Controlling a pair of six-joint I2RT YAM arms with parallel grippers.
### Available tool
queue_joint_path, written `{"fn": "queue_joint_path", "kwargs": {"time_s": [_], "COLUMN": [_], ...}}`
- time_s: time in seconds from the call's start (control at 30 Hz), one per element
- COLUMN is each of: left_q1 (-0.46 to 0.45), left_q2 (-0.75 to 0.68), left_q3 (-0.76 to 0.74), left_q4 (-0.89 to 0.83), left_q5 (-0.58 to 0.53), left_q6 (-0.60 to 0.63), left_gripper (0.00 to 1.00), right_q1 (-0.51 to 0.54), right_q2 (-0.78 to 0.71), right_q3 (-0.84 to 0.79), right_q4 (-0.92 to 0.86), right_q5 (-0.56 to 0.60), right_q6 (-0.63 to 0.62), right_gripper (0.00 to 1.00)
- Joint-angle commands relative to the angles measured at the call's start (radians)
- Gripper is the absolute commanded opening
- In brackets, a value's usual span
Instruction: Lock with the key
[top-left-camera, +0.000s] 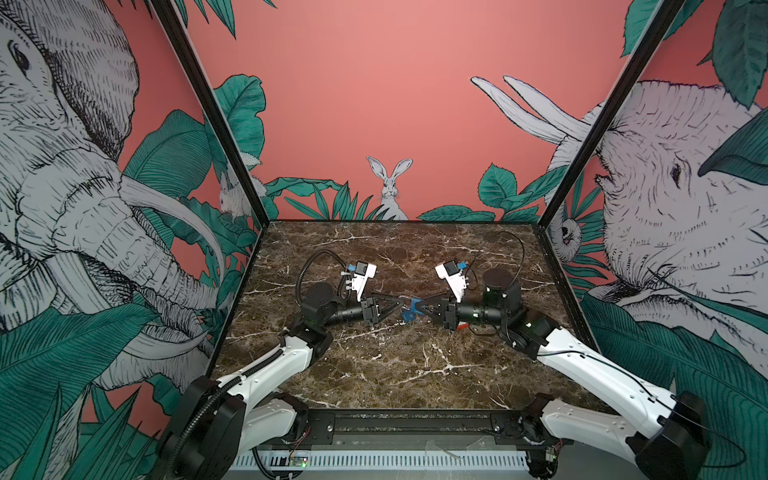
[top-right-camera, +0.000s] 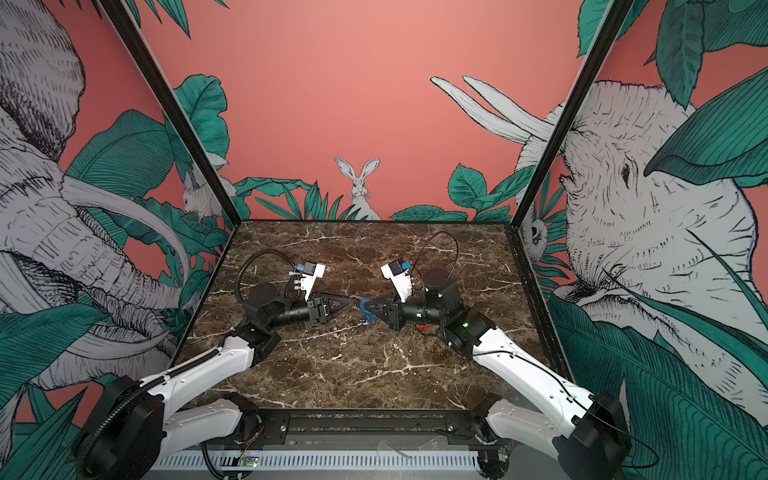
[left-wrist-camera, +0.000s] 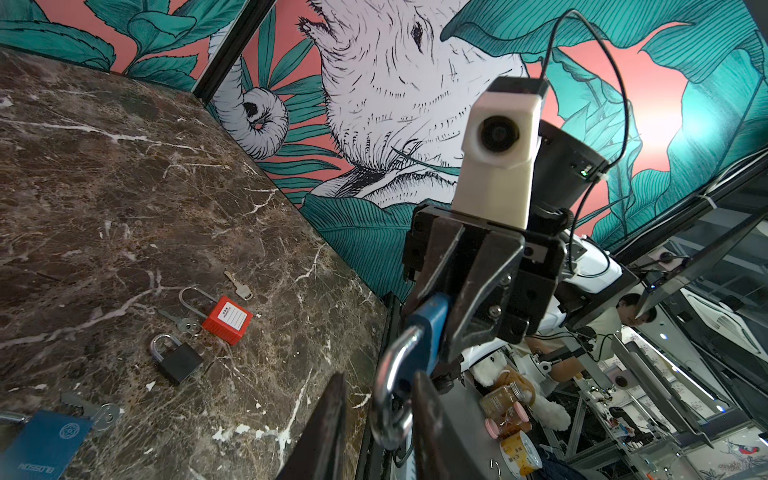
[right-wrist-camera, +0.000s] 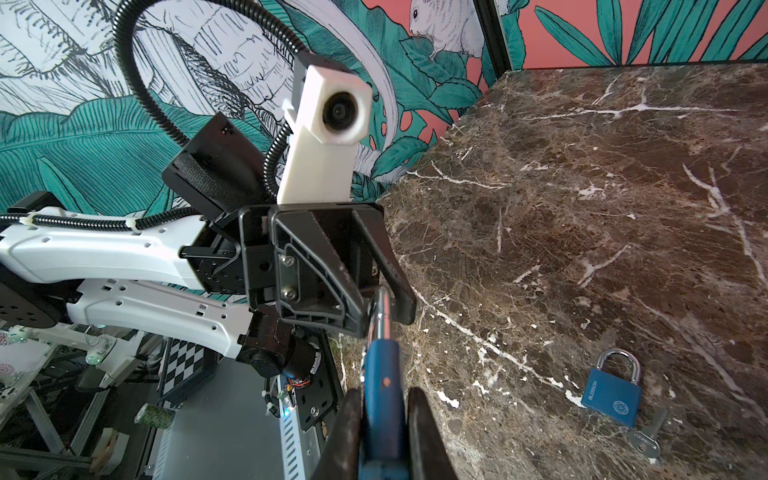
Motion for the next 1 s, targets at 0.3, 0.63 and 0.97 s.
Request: {"fn": "queue_joint_path", "kwargs": {"time_s": [0.3, 0.63, 0.97], "left_q1": [-0.006, -0.021, -0.024], "left_q2": [-0.022, -0.053, -0.072], "left_q3": [0.005, -0.006, -0.027], "left_q4": [0.060, 0.007, -0.017], "left_q5": [-0.003, -0.031, -0.064], "left_q6": [-0.023, 0.010, 0.064], "left_gripper": [0.10, 0.00, 0.00], "right_q1": [-0.014, -0.033, -0.060], "right_q2": [0.001, 0.013, 0.031], "right_q3": [-0.026, -0.061, -0.078], "right_q4": [0.112, 0.235, 0.383], "right_q5": [-0.068, -0.114, -0.202], "right_q6": [0.028, 0.111, 0.260], "right_gripper": [0.00, 0.00, 0.00]}}
